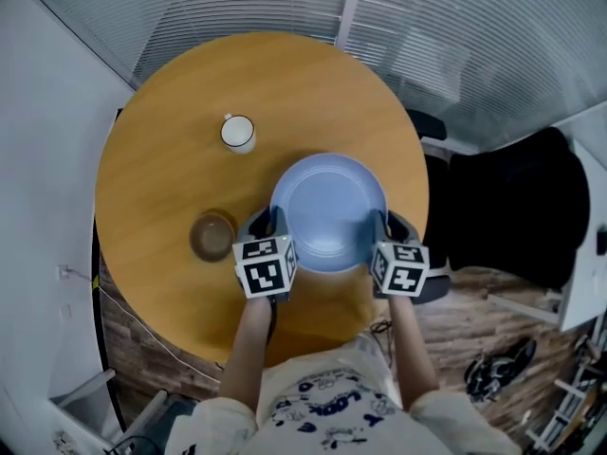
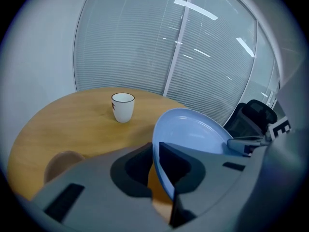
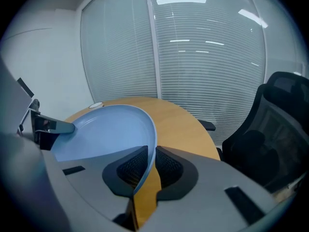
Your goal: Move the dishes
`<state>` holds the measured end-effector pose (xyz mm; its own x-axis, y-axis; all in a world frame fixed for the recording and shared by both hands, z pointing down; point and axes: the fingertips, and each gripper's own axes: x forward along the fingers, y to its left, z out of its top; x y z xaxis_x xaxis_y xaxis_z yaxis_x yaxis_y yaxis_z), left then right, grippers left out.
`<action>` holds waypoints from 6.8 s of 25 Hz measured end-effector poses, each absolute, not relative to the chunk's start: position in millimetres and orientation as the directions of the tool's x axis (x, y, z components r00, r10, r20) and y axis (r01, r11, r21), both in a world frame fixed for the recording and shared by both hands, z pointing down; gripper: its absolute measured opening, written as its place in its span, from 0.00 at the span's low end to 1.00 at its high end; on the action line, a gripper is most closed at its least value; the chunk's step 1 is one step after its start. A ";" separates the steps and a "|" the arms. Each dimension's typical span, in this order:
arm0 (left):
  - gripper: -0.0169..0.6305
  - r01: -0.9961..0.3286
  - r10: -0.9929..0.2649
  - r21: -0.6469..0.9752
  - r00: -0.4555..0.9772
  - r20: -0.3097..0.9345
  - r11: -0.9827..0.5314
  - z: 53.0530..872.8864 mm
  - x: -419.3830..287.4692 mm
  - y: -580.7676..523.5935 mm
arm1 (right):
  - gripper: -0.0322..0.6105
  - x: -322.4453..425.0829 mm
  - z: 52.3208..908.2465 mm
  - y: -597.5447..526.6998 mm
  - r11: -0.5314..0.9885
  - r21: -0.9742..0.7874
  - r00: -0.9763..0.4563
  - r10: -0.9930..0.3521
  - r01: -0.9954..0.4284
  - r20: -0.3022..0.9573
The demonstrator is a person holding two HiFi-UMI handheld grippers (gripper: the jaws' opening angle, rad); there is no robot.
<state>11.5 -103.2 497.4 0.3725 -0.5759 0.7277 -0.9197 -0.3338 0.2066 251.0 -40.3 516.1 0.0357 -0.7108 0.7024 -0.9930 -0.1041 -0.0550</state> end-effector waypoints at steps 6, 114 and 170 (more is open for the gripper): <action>0.09 -0.927 -0.547 0.200 0.350 0.760 -0.316 520.0 20.5 -121.8 | 0.12 260.9 536.3 -62.4 -0.085 -0.060 0.014 -0.680 -0.995 0.733; 0.16 -0.909 -0.569 0.332 0.418 0.708 -0.254 514.6 -90.1 -51.8 | 0.09 10.7 508.1 -43.9 0.177 -0.121 -0.211 -0.696 -0.977 0.687; 0.19 -0.847 -0.487 0.429 0.531 0.694 -0.312 512.3 -52.3 -11.7 | 0.19 110.2 501.5 10.0 0.037 -0.077 -0.081 -0.673 -0.996 0.735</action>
